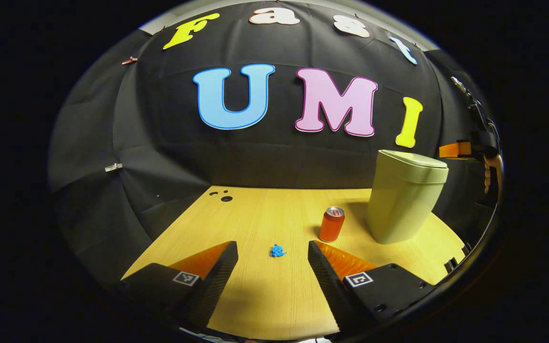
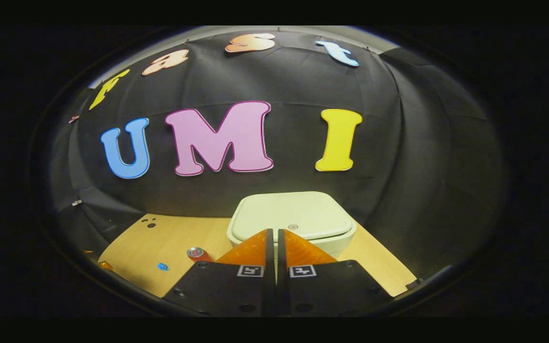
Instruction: Press the lid of the desktop garbage bin to open it, pick up the crumpled paper on the desktop and throw it into the bin, then pick up the pop can on the desktop and drop it into the bin, and finally close the garbage bin lid.
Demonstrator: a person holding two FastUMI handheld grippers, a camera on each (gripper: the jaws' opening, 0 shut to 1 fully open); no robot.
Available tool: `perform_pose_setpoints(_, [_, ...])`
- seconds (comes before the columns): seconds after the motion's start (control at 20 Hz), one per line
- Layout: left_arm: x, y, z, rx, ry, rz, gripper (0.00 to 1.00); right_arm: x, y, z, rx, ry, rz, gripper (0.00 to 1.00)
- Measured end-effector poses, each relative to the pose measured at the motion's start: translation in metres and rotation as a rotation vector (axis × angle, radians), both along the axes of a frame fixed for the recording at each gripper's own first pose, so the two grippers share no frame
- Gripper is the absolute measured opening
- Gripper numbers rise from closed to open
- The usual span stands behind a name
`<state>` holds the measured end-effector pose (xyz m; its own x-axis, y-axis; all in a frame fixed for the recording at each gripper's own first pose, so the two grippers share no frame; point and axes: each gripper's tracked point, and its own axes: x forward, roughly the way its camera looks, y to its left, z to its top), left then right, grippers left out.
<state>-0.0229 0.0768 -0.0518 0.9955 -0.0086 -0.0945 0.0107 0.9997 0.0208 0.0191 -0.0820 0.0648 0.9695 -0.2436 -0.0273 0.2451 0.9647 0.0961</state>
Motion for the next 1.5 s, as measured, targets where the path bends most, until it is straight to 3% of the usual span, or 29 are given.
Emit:
perform_pose_setpoints(0.3, [-0.015, 0.015, -0.012, -0.005, 0.005, -0.034, 0.92, -0.03, 0.025, -0.011, -0.004, 0.004, -0.015, 0.02])
perform_pose_setpoints(0.35, [-0.015, 0.016, -0.012, -0.009, 0.004, -0.038, 0.95, -0.035, 0.03, -0.012, -0.005, 0.001, -0.012, 0.05])
perform_pose_setpoints(0.6, [-0.006, 0.017, -0.006, 0.0, -0.007, -0.055, 0.95, -0.044, 0.043, -0.018, -0.013, -0.013, 0.004, 0.02])
perform_pose_setpoints(0.75, [0.011, 0.011, -0.009, -0.019, -0.009, -0.081, 0.95, -0.048, 0.05, -0.033, 0.001, 0.009, 0.04, 0.29])
perform_pose_setpoints(0.95, [0.045, 0.012, -0.03, -0.081, 0.048, -0.052, 0.95, -0.047, 0.048, -0.065, 0.028, 0.076, 0.07, 0.48])
perform_pose_setpoints(1.0, [0.055, 0.012, -0.036, -0.091, 0.065, -0.037, 0.95, -0.048, 0.046, -0.071, 0.038, 0.087, 0.075, 0.72])
perform_pose_setpoints(1.05, [0.066, 0.014, -0.042, -0.096, 0.083, -0.022, 0.96, -0.047, 0.045, -0.076, 0.044, 0.098, 0.077, 0.8])
perform_pose_setpoints(1.1, [0.075, 0.016, -0.048, -0.099, 0.096, -0.012, 0.96, -0.046, 0.042, -0.081, 0.05, 0.11, 0.077, 0.96])
perform_pose_setpoints(1.4, [0.126, 0.008, -0.074, -0.119, 0.179, 0.0, 0.95, -0.035, 0.028, -0.113, 0.06, 0.203, 0.106, 0.99])
perform_pose_setpoints(1.45, [0.134, 0.005, -0.078, -0.112, 0.194, 0.0, 0.9, -0.033, 0.025, -0.118, 0.056, 0.218, 0.11, 0.99])
perform_pose_setpoints(1.5, [0.142, 0.003, -0.087, -0.104, 0.212, 0.002, 0.95, -0.03, 0.023, -0.121, 0.054, 0.23, 0.113, 0.99])
